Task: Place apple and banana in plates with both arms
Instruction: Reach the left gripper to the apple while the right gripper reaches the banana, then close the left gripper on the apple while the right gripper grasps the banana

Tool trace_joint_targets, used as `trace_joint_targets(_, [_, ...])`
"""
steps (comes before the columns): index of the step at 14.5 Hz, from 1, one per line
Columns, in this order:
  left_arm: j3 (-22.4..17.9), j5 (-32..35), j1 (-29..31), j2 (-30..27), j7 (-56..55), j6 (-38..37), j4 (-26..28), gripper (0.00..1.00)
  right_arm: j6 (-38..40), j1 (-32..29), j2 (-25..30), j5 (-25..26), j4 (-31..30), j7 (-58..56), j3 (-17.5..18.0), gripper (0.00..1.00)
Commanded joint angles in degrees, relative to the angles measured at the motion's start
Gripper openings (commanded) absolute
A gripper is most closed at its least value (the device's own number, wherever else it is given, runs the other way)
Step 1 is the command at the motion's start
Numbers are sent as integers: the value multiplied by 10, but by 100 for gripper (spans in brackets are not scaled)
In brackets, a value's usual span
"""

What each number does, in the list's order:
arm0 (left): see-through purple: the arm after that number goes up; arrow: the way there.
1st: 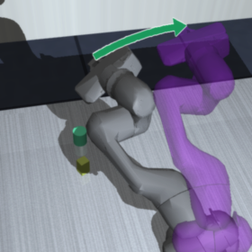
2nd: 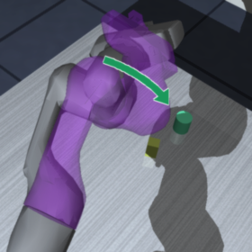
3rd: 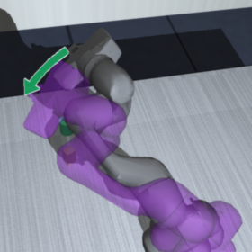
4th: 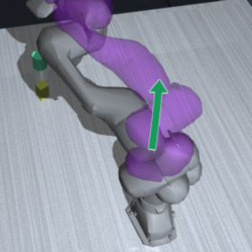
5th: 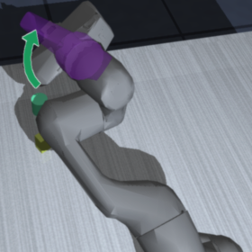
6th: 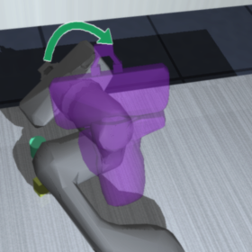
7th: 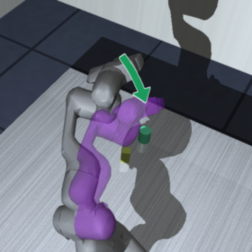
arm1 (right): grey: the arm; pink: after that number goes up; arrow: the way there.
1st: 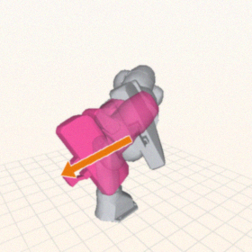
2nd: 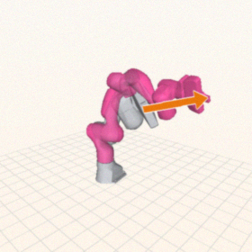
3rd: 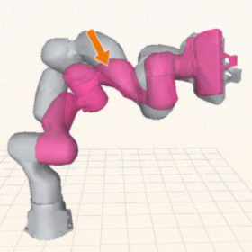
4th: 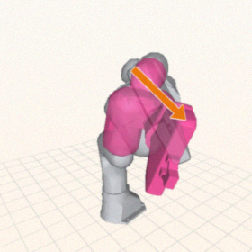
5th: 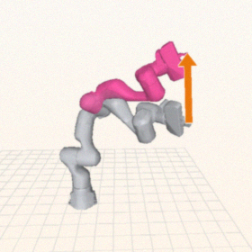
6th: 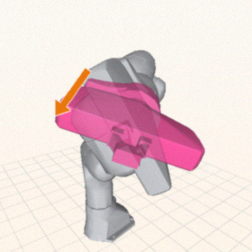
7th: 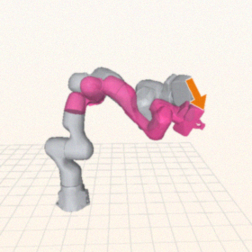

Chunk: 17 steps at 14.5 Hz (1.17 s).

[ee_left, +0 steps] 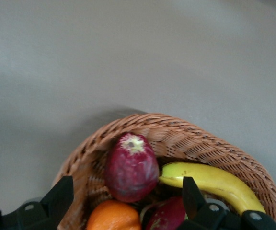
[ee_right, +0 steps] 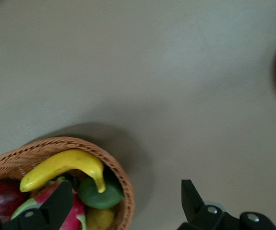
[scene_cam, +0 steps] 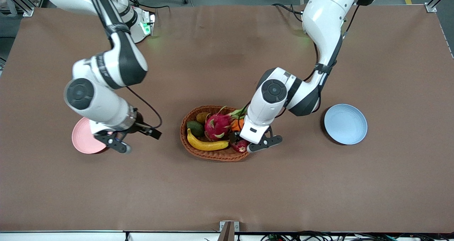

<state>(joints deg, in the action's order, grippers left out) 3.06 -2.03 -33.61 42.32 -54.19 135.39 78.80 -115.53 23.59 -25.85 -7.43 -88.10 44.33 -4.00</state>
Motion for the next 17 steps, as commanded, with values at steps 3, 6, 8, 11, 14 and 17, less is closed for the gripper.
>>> trace_joint_targets(3, [-17, 1, -26, 47, -22, 48, -21, 100, -72, 42, -57, -7, -4, 22, -6, 100])
trace_joint_targets(6, [-31, 1, -45, 63, -22, 50, -20, 100, -149, 63, -94, -7, -22, 63, -6, 97])
trace_joint_targets(8, [-40, 1, -51, 71, -22, 51, -21, 100, -184, 74, -104, -7, -42, 70, -6, 91])
trace_joint_targets(11, [-46, 1, -53, 81, -22, 65, -21, 100, -189, 82, -108, -7, -52, 86, -6, 82])
trace_joint_targets(14, [-54, 1, -59, 89, -22, 85, -21, 100, -189, 95, -112, -7, -52, 102, -6, 75])
trace_joint_targets(17, [-61, 0, -67, 96, -22, 86, -22, 96, -189, 96, -112, -7, -52, 103, -6, 70])
